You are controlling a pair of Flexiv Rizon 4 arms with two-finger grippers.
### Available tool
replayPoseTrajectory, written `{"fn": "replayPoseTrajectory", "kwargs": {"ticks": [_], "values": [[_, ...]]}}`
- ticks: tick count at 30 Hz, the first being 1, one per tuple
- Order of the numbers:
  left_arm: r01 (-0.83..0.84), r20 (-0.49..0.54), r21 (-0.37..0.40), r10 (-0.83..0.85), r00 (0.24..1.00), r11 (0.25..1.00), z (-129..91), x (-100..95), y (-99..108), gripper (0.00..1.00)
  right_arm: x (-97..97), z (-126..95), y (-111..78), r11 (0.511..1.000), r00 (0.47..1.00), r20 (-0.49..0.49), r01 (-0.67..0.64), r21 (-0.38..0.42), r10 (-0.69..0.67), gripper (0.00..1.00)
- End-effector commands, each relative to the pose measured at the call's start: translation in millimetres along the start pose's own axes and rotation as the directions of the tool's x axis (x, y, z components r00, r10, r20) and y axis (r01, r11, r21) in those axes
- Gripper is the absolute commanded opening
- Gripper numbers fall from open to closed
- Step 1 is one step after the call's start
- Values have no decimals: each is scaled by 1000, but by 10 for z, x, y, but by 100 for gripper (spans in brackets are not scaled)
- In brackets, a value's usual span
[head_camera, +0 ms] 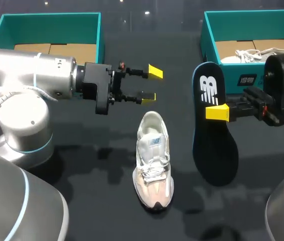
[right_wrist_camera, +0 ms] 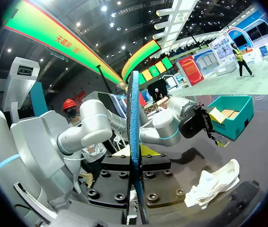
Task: Take the shoe out of the shoebox, open the shoe tongue, remove and reinsert the insole, then place the shoe into the shoebox
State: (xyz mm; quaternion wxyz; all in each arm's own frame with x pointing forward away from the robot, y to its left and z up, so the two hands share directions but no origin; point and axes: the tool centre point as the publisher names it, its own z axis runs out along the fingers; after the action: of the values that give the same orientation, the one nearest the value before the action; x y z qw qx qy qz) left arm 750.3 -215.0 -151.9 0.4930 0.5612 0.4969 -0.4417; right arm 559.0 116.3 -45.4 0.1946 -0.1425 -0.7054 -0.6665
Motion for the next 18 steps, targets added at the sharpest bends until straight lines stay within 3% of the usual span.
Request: {"fn": "replayPoseTrajectory", "kwargs": {"ticks": [1,12,18], "values": [[-5,47,-34,7,999,999,-30,-52,-56,100,43,-28,-7,1000,996,94,1,-9,-1,0],[25,90,-96,-16,996,995,-235,-244,122,100,-740,-300,246,995,992,78,-95,-3,95,0],[25,90,-96,-16,996,995,-235,-244,122,100,-740,-300,246,995,992,78,-95,-3,95,0]]}}
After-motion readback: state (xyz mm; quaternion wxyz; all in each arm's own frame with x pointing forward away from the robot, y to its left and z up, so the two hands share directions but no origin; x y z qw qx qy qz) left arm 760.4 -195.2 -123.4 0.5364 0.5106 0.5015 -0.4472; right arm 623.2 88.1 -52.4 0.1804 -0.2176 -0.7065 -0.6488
